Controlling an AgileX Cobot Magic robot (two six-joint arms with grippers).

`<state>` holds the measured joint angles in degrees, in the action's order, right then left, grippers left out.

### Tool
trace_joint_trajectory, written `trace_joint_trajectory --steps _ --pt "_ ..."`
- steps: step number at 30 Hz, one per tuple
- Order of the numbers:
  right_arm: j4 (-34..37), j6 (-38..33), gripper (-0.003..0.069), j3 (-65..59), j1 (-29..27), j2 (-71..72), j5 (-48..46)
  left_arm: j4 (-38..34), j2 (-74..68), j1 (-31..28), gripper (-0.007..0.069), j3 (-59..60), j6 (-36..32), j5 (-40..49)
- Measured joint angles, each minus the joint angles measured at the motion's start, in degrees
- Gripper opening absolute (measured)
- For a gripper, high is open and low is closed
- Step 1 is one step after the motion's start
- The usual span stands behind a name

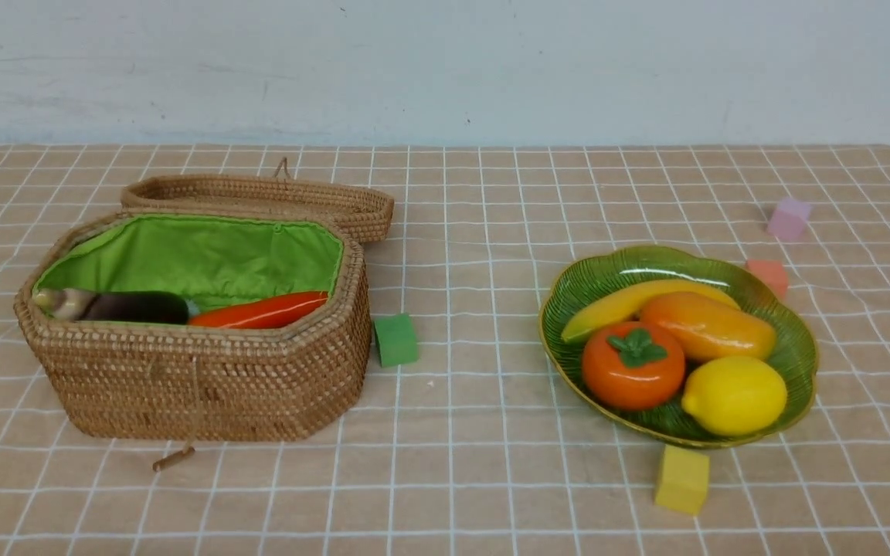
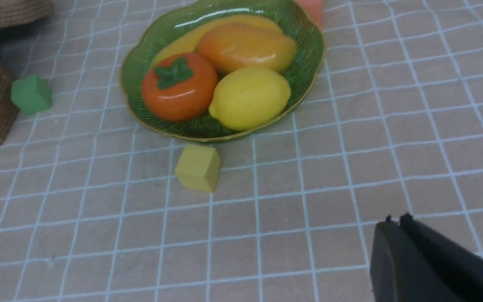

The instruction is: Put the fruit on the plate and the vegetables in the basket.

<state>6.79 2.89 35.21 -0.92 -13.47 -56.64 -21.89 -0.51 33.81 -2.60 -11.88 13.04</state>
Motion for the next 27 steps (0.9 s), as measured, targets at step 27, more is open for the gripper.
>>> trace_joint_trajectory --steps 27 --pt "-0.78 -1.5 -0.0008 -35.97 -1.54 14.04 34.3 0.0 0.0 0.0 -0.0008 0.2 0.0 0.31"
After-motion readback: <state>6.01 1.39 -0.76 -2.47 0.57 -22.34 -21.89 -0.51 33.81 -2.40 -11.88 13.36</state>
